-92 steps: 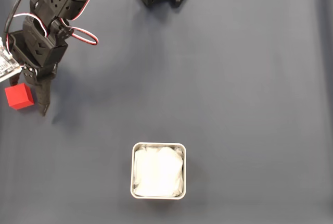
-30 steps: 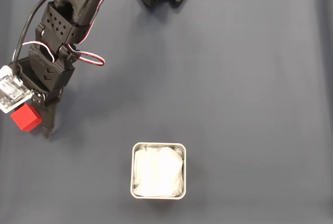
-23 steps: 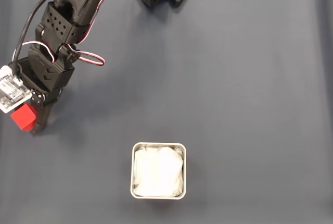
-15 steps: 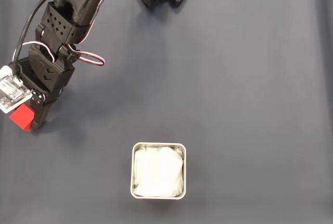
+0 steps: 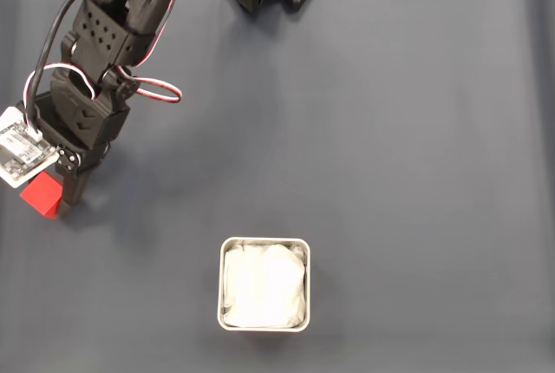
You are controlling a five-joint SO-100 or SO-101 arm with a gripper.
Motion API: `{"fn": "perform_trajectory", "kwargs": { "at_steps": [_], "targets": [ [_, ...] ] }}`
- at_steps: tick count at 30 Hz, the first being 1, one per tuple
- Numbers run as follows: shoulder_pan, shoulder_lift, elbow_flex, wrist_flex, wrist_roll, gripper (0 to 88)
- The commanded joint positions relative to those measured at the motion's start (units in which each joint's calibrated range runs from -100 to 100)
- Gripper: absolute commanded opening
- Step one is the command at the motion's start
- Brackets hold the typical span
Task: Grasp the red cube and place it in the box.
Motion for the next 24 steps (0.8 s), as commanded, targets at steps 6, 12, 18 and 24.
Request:
{"fn": "perform_trajectory", "kwargs": {
  "at_steps": [6,12,18,24],
  "targets": [
    [-3.42,-15.23,3.06,5.73,0.93,6.2],
    [-6.4,-22.25,4.61,9.67,1.07,6.2],
    [-9.95,-27.54,6.16,11.72,1.66,6.5],
    [-13.79,-31.35,6.44,13.93,2.0,6.6]
  ]
}}
